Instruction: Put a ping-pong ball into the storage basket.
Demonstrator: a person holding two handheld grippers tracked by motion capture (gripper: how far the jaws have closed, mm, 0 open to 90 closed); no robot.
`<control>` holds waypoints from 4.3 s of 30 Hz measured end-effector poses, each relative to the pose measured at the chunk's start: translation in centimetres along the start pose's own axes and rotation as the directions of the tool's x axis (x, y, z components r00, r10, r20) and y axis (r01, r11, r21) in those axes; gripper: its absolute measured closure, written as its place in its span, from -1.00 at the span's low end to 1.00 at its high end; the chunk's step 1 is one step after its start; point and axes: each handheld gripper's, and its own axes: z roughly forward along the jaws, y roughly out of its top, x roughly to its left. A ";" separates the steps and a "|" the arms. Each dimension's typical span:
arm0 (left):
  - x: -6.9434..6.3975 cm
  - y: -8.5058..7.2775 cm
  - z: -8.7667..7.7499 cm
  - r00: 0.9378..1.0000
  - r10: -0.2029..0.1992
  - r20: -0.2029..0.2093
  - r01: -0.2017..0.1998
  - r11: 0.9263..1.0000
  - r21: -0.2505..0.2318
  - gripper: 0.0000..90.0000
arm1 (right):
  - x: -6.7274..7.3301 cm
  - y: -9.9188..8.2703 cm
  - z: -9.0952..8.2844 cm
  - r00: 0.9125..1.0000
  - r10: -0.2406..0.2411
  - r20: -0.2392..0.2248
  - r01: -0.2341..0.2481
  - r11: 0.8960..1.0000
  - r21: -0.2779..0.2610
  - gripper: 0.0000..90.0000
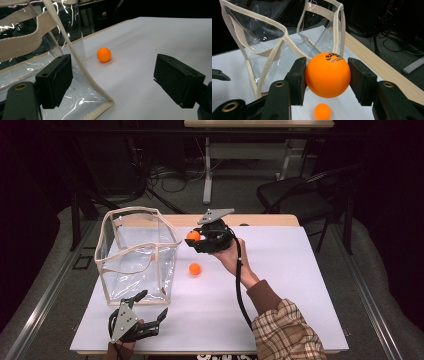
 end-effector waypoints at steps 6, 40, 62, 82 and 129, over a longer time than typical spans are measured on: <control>0.0 0.0 0.0 1.000 0.001 0.001 -0.001 1.000 0.001 -0.65 | -0.1 0.4 0.1 1.000 0.004 0.006 -0.004 1.000 -0.006 0.13; 0.1 0.0 0.0 1.000 -0.001 0.003 0.001 1.000 0.001 -0.65 | 0.3 3.7 3.4 0.999 -0.035 0.004 0.035 0.999 0.013 0.13; 0.1 0.0 0.0 1.000 0.000 0.002 0.000 1.000 -0.001 -0.65 | 1.0 4.9 5.1 0.999 -0.052 0.005 0.051 0.998 0.029 0.13; 0.1 0.0 -0.1 1.000 -0.004 0.003 0.004 1.000 -0.005 -0.65 | 1.7 5.5 7.7 0.999 -0.047 -0.007 0.047 0.995 0.083 0.13; 0.1 0.0 0.0 1.000 -0.005 0.002 0.005 1.000 -0.004 -0.65 | 0.3 1.2 3.1 0.998 0.006 -0.062 -0.001 0.997 0.083 -0.83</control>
